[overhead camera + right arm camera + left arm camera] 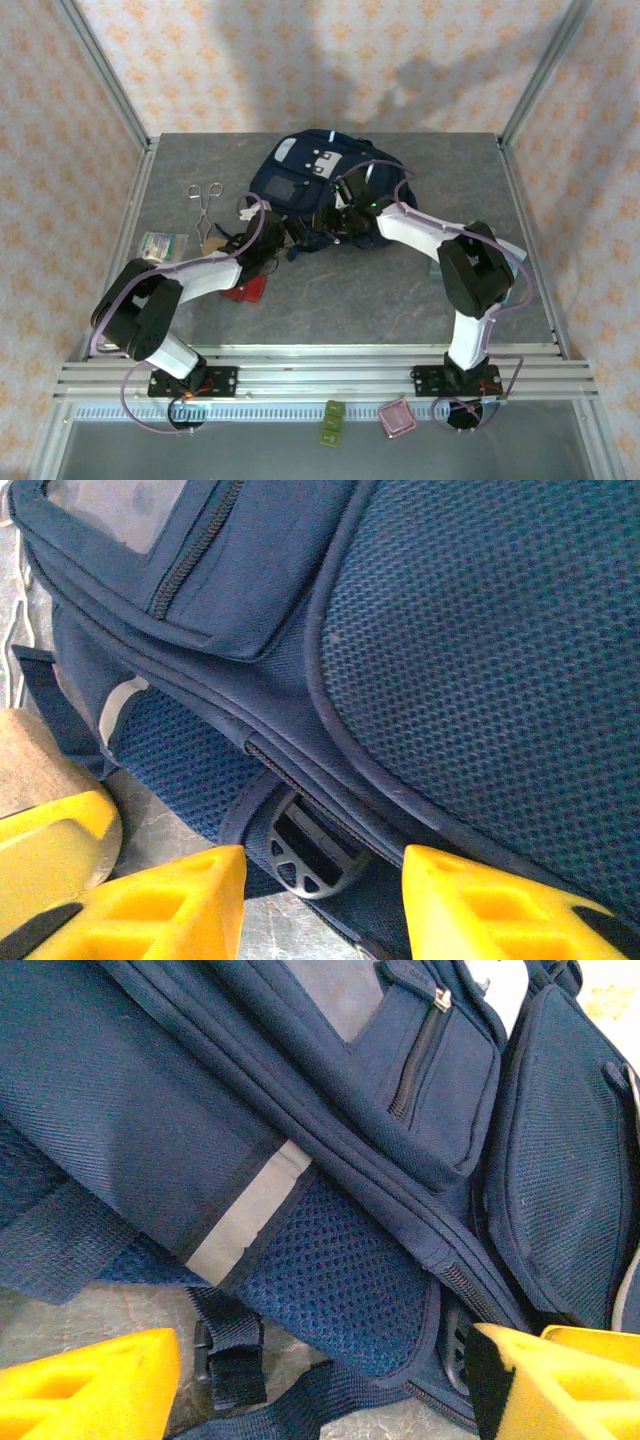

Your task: Pack books, pencil case, and school supplies into a backpack

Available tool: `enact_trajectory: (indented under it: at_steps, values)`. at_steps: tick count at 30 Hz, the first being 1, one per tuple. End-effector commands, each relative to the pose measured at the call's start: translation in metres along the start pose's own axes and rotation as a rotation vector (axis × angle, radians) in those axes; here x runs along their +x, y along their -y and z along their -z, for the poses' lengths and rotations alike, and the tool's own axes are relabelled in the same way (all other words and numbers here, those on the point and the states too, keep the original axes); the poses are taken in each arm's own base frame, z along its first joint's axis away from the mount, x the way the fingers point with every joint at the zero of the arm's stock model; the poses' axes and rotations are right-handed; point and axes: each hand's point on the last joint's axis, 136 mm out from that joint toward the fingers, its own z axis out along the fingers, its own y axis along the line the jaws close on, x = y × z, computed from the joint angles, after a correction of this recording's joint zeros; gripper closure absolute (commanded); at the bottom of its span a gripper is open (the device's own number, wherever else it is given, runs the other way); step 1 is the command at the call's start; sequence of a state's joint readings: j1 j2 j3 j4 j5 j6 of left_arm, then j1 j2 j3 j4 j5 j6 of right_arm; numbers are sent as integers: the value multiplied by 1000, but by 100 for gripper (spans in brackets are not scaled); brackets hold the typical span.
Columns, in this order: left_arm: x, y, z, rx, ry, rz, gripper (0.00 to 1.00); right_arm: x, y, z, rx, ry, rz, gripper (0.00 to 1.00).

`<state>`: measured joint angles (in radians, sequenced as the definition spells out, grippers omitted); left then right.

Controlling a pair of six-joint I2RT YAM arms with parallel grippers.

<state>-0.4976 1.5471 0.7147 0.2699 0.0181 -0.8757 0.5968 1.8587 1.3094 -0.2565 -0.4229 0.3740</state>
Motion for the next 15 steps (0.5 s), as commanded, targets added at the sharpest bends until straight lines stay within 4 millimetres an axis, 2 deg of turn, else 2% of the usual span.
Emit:
enact_trajectory:
  at_steps: [1,10,12,15]
  values:
    - [-8,4,-8,36,31,36,25,8,-9,-4,-50,-59,44,55]
    - [-5,-6,-27,21,12,61,31,49,-21,17,-175,-190,97,58]
    - [-5,-6,-30,24,9,61,32,55,-18,24,-165,-193,99,59]
    - [-5,-6,-34,21,8,58,33,64,-1,28,-95,-195,98,60]
